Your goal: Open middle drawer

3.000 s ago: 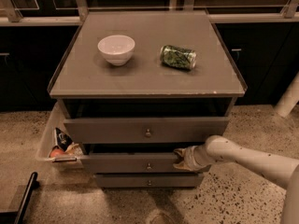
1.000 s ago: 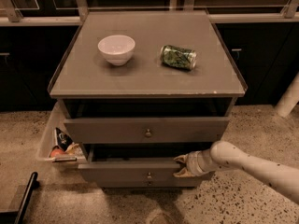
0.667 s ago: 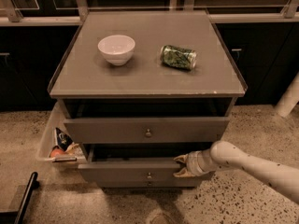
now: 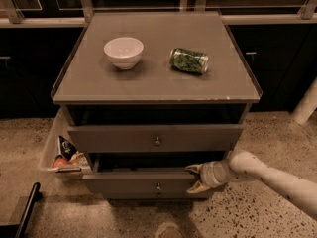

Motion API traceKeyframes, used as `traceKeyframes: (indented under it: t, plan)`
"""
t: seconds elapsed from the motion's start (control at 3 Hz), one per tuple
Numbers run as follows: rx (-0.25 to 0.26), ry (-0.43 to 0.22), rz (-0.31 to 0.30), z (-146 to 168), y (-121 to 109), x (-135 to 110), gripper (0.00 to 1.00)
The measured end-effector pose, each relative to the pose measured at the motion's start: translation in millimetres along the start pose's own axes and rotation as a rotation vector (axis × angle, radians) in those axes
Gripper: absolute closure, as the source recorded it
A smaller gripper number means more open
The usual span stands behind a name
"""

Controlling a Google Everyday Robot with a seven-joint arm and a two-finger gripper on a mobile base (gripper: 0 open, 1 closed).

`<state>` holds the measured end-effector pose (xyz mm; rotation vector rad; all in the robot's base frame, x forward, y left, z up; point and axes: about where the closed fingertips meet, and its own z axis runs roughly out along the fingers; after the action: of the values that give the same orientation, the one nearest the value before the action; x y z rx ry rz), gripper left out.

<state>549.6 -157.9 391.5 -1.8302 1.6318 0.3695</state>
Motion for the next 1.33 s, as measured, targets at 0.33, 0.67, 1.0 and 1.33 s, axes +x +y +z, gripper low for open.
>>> traceKeyframes:
  t: [0.33,0.67,1.0,1.33]
  plan:
    - [-0.005,-0.032,0.021,-5,15,8,0.63]
    - [-0.005,-0.033,0.021,-6,14,4,0.86]
    - [-0.004,-0.039,0.012,-8,18,-1,1.00]
    - [0.012,-0.035,-0.002,-15,18,-5,1.00]
